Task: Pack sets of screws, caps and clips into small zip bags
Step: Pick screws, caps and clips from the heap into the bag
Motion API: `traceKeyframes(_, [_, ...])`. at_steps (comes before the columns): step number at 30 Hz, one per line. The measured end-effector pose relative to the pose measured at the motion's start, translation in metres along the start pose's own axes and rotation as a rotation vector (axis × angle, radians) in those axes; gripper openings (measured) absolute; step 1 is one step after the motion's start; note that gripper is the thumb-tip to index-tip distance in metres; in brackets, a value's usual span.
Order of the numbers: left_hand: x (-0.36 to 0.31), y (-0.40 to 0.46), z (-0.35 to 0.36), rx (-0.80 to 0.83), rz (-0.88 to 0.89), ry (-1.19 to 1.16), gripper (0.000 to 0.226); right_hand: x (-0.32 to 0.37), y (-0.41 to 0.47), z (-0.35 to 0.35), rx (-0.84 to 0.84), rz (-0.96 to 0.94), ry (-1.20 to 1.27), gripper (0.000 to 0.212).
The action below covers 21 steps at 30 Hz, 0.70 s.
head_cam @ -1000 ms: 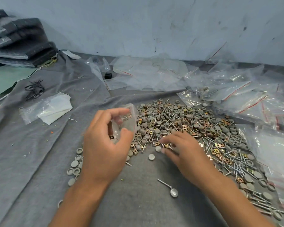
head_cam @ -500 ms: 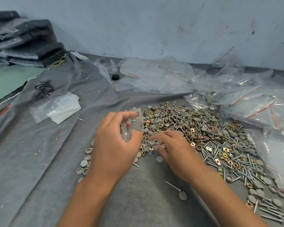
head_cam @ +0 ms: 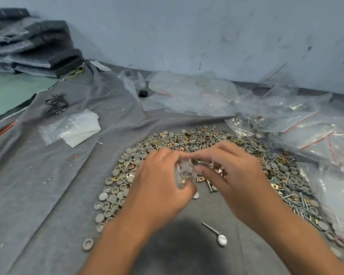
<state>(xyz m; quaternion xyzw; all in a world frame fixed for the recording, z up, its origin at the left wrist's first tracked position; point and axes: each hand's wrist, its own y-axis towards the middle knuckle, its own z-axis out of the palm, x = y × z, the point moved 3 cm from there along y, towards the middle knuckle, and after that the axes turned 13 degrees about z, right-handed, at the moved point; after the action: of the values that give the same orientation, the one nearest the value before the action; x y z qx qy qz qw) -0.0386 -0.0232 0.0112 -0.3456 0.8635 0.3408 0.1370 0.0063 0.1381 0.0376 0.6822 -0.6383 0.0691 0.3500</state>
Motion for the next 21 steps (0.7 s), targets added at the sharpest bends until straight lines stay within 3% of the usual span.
traceKeyframes(2, [-0.003,-0.001,0.001,0.023,0.017,0.007,0.041,0.007,-0.001,0.004,0.039,-0.017,-0.063,0.026])
traceKeyframes(5, [-0.004,-0.001,0.001,0.017,0.024,-0.004,0.038,0.008,0.000,0.004,0.041,0.027,0.081,0.034])
traceKeyframes(7, [-0.003,-0.002,-0.001,-0.011,0.021,-0.024,0.040,0.001,-0.001,-0.003,-0.027,0.035,0.176,0.027])
traceKeyframes(10, [0.002,-0.001,-0.004,-0.061,0.005,-0.033,0.042,-0.036,-0.006,-0.014,-0.142,0.157,0.113,0.020])
traceKeyframes(13, [0.005,0.000,-0.005,-0.091,-0.012,-0.040,0.045,-0.081,-0.017,-0.003,0.109,0.404,-0.110,0.028])
traceKeyframes(16, [0.003,0.000,-0.003,-0.088,-0.002,-0.029,0.044,-0.094,-0.026,0.018,0.368,0.422,-0.293,0.018])
traceKeyframes(21, [0.001,-0.002,0.001,-0.072,0.005,-0.018,0.042,-0.091,-0.023,0.027,0.329,0.366,-0.360,0.021])
